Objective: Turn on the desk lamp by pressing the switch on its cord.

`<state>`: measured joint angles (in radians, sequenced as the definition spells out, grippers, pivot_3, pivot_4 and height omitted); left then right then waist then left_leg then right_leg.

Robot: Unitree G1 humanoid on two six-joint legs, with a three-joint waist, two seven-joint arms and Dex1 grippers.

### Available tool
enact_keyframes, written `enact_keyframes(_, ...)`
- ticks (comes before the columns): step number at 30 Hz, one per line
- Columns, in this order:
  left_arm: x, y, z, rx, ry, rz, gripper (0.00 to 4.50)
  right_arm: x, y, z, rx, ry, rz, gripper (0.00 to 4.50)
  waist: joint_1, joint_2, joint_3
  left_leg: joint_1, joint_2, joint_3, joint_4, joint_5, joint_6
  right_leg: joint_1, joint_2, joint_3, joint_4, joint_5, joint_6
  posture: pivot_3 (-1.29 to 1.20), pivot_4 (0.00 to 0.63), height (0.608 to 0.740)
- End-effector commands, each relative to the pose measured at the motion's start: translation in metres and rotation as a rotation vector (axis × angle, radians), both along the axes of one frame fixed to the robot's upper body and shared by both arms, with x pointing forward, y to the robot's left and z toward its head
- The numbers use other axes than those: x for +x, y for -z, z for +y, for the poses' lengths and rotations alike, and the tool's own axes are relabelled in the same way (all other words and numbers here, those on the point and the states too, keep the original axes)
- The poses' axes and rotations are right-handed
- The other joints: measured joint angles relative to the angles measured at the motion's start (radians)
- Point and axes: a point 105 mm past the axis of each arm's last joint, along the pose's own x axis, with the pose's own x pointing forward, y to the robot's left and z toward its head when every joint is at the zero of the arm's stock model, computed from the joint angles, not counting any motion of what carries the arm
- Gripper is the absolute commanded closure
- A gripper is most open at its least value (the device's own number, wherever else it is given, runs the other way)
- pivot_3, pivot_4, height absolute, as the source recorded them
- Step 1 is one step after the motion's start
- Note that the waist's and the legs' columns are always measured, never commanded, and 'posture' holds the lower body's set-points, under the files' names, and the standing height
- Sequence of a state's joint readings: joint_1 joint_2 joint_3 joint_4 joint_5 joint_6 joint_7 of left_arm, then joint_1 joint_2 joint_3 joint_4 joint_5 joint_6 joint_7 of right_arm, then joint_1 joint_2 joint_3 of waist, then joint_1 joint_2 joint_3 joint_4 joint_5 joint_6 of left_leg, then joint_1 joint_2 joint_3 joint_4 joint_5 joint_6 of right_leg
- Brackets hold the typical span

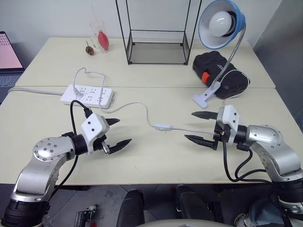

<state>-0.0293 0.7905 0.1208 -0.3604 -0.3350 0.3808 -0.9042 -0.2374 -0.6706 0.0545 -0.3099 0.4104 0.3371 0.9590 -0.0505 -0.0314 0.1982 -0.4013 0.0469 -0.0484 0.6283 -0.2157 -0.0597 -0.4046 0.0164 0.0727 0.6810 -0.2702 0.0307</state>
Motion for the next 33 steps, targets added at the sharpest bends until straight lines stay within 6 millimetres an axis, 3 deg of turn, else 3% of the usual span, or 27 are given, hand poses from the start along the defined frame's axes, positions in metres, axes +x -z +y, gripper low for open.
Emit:
enact_keyframes(1,-0.0036,-0.0107,-0.0046,0.002,0.032,-0.045,0.0,-0.0014,-0.0097,-0.0006,-0.003,-0.01,-0.052,0.06,0.0,0.0,0.0,0.0,0.0,0.0,0.0,0.0,0.0,0.0,0.0,0.0,0.0,0.0,0.0,0.0,0.15,0.74)
enact_keyframes(33,-0.0014,-0.007,-0.0018,0.042,0.002,-0.053,0.0,-0.0005,-0.0106,0.0043,-0.005,-0.017,-0.058,0.06,0.0,0.0,0.0,0.0,0.0,0.0,0.0,0.0,0.0,0.0,0.0,0.0,0.0,0.0,0.0,0.0,0.15,0.74)
